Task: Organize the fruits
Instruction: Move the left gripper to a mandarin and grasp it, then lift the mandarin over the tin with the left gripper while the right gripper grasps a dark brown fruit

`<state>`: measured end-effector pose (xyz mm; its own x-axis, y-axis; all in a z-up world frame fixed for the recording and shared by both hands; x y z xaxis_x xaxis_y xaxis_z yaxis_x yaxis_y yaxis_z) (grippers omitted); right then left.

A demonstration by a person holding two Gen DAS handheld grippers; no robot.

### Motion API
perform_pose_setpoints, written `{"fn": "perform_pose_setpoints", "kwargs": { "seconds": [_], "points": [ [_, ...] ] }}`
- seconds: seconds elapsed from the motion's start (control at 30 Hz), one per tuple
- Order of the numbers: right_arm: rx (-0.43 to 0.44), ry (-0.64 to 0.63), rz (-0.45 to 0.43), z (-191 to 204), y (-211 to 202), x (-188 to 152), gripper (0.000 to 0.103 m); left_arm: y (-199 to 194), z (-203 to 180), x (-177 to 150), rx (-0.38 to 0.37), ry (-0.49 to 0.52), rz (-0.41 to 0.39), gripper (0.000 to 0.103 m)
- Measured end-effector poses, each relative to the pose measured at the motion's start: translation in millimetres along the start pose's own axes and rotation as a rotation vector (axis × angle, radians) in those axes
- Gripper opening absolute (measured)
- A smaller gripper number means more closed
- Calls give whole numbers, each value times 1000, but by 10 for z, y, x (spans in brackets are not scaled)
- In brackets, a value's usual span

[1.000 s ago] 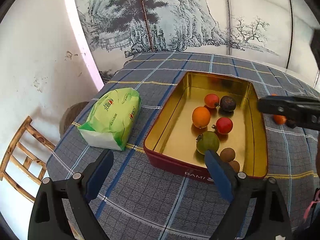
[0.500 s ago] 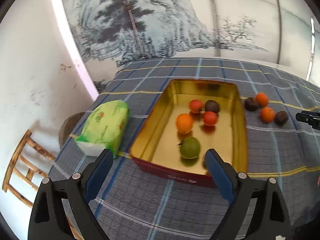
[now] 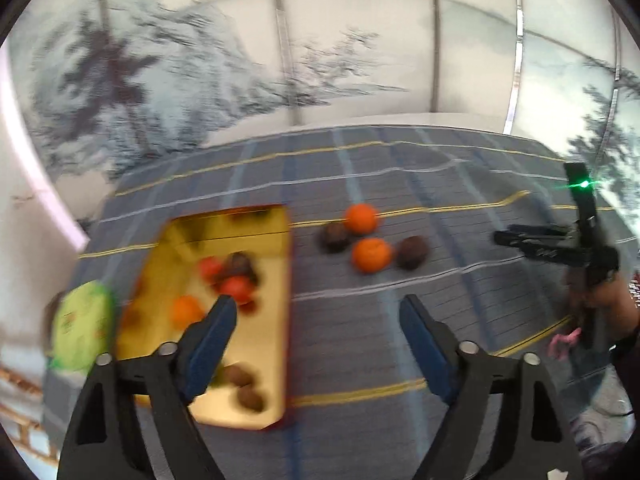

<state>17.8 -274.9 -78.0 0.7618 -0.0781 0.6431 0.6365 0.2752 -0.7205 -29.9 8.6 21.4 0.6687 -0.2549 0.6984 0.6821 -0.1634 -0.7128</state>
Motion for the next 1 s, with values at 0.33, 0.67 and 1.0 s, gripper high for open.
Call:
{"fn": "perform_pose_setpoints", "kwargs": {
  "seconds": [0.33,0.67,1.0],
  "points": [
    [106,75,-17,-101,-19,-30,55,1042,-246,407,-71,-154,190,47],
    [169,107,-22,-141,-17,-34,58,1475,-215,416,-32,-206,249,41],
    [209,135,-27,-186,-10,-35,60,1623,-288,317,-22,-221,255,34]
  ]
}}
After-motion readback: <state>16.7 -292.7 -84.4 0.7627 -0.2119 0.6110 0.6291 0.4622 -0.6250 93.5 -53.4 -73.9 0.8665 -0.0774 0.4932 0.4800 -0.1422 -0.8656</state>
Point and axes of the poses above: each gripper's, at about its wrist camera, not at the fingertips, and y roughly the way its jaws point, z to its left, x to its top, the point moved 2 cm from there along y, roughly the way its jaws point
